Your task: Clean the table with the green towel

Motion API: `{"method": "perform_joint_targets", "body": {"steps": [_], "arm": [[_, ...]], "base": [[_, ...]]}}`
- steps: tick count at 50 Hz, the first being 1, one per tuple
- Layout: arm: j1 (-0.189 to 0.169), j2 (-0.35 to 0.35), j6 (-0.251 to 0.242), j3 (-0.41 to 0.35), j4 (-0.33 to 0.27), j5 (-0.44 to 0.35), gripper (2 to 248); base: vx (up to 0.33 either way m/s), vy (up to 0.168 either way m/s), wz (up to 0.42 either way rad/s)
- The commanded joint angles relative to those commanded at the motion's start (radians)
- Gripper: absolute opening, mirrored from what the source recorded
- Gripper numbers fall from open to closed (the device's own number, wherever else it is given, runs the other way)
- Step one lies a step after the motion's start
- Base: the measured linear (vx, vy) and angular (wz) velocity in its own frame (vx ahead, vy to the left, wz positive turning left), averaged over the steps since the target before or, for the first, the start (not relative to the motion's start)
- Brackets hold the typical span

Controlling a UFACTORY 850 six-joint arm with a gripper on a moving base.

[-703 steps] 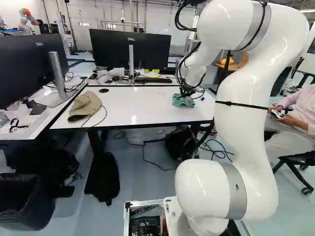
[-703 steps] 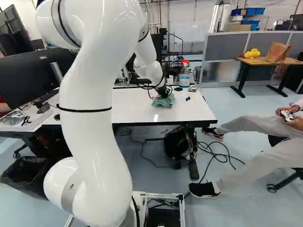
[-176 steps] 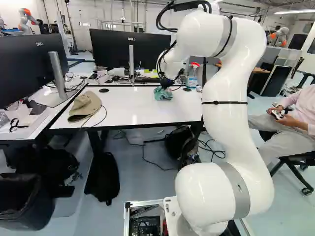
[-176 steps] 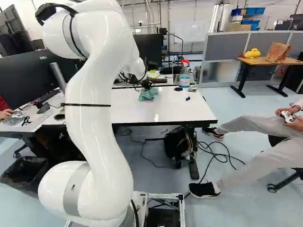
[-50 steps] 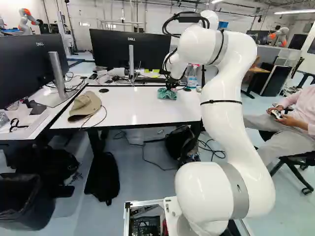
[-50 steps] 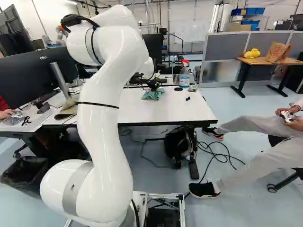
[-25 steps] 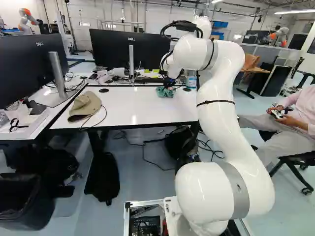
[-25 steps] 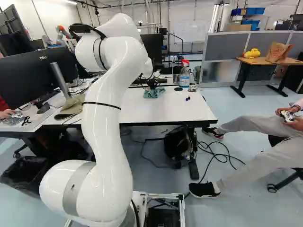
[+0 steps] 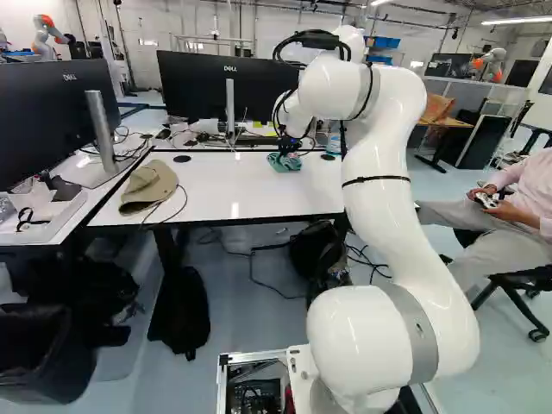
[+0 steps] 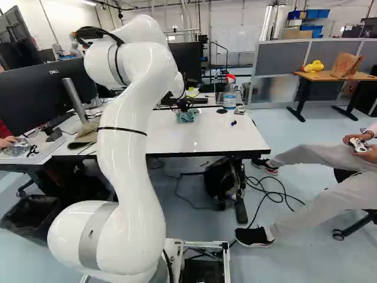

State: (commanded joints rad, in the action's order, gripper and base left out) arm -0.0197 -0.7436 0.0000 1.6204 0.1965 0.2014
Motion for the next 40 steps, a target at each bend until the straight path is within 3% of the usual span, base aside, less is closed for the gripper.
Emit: {"method": "perform_joint_targets", "body": {"steps": [40], "arm": [[0.02, 0.171, 0.0, -0.24, 0.0, 0.0, 23]], "base": [[0.0, 0.0, 0.0]]}}
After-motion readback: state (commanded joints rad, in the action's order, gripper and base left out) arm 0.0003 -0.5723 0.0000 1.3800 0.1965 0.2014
